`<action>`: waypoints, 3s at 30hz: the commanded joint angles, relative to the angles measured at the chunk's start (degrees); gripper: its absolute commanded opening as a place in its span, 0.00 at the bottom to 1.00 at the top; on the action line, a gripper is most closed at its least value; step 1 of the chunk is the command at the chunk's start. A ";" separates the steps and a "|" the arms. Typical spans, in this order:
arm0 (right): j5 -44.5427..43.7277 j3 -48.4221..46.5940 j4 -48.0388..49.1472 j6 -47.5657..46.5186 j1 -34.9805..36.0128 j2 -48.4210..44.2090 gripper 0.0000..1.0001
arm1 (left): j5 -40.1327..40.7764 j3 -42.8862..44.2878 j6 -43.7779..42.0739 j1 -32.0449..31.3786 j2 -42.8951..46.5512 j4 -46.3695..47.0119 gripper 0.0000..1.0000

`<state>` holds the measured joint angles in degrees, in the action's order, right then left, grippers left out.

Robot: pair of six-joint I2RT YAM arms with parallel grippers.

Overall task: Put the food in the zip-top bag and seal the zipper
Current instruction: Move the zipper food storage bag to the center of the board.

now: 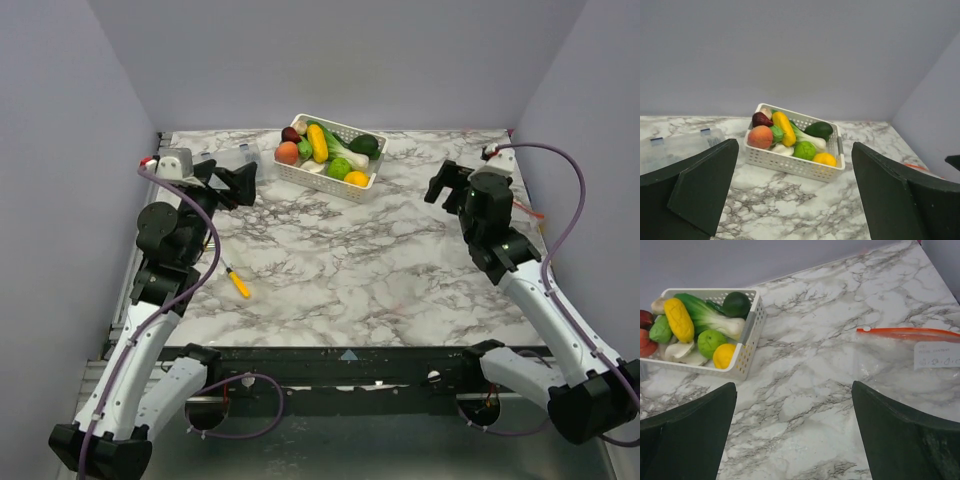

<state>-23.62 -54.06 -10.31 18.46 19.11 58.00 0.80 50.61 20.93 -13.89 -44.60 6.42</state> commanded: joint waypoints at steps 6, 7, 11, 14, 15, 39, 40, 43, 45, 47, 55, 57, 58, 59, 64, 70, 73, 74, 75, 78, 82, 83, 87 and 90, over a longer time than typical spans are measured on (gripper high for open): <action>-6.52 -1.31 -5.87 2.71 0.40 8.36 1.00 | -8.08 1.31 1.05 -5.20 -3.65 -6.17 0.99; -6.42 -0.78 -5.86 3.00 0.36 8.93 1.00 | -8.84 1.57 0.76 -5.47 -3.73 -6.32 0.99; -6.63 0.44 -6.54 4.25 0.37 11.34 1.00 | -9.97 1.66 0.67 -5.89 -3.63 -7.44 0.98; -6.29 0.22 -8.45 4.04 0.41 14.52 1.00 | -11.53 1.67 0.86 -6.05 -3.65 -7.64 0.99; -6.37 -0.05 -9.27 4.17 0.40 15.76 1.00 | -11.79 1.48 0.87 -6.19 -3.58 -7.33 0.99; -7.74 -5.28 -9.43 9.87 -7.00 41.95 0.92 | -17.49 1.84 2.22 -8.08 -7.75 -6.86 0.98; -7.87 -4.82 -9.05 9.76 -6.99 41.94 0.87 | -17.63 1.86 2.35 -8.08 -7.87 -6.87 0.99; -8.55 -3.42 -8.17 8.79 -7.07 41.87 0.69 | -17.86 2.03 2.80 -8.08 -8.13 -7.22 0.98; -8.68 -2.67 -7.72 8.15 -7.04 42.21 0.57 | -18.15 2.29 2.89 -8.05 -8.30 -7.44 0.98; -9.38 -2.39 -7.63 7.09 -6.99 42.71 0.49 | -18.27 2.30 2.90 -8.06 -8.31 -7.48 0.98; -1.72 0.16 -3.54 -0.09 -5.60 38.00 0.01 | -18.13 2.39 2.98 -8.08 -8.82 -7.69 0.98; 1.82 1.18 -1.61 -1.95 -3.33 35.81 0.01 | -18.50 2.60 3.12 -8.07 -9.46 -7.93 0.98; 3.67 1.73 -0.59 -2.95 -2.14 35.01 0.01 | -18.85 2.89 3.30 -8.08 -9.92 -8.23 0.98; 4.98 2.19 0.02 -3.78 -0.72 34.17 0.01 | -19.21 3.24 3.49 -8.08 -10.44 -8.56 0.98; 11.82 6.44 5.04 -6.26 6.51 29.01 0.01 | -21.30 5.29 4.19 -7.50 -14.15 -10.97 0.98; 21.44 10.57 3.84 -1.96 12.34 24.22 0.01 | -23.55 7.08 6.89 -5.15 -18.77 -12.83 0.96; 26.72 13.27 2.48 1.57 15.81 22.12 0.01 | -23.97 7.80 7.61 -4.10 -20.31 -13.57 0.95; 27.54 14.18 1.67 2.71 17.53 21.43 0.01 | -23.92 8.00 7.80 -3.89 -20.58 -13.75 0.95; 27.47 14.79 0.24 3.68 19.23 20.80 0.01 | -23.97 8.01 7.97 -3.71 -20.78 -13.88 0.94; 28.11 16.35 -5.32 10.10 21.23 18.57 0.01 | -23.83 8.10 8.06 -3.54 -20.79 -14.00 0.94; 24.30 16.60 -14.47 22.22 21.40 15.61 0.01 | -24.18 8.19 8.38 -3.51 -20.70 -13.77 0.94; 18.85 15.84 -19.90 26.36 21.40 14.89 0.01 | -24.20 8.16 8.43 -3.51 -20.70 -13.72 0.94; 2.73 12.77 -32.84 36.53 21.39 7.85 0.33 | -24.39 8.25 8.74 -3.42 -20.58 -13.88 0.94; -4.21 9.55 -34.82 39.50 21.35 4.65 0.55 | -25.30 8.19 9.21 -3.36 -20.27 -13.49 0.94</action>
<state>-12.56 -39.29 -35.31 47.68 40.56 67.22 -21.98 56.82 29.19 -17.63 -65.69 -7.05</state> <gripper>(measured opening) 0.453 0.943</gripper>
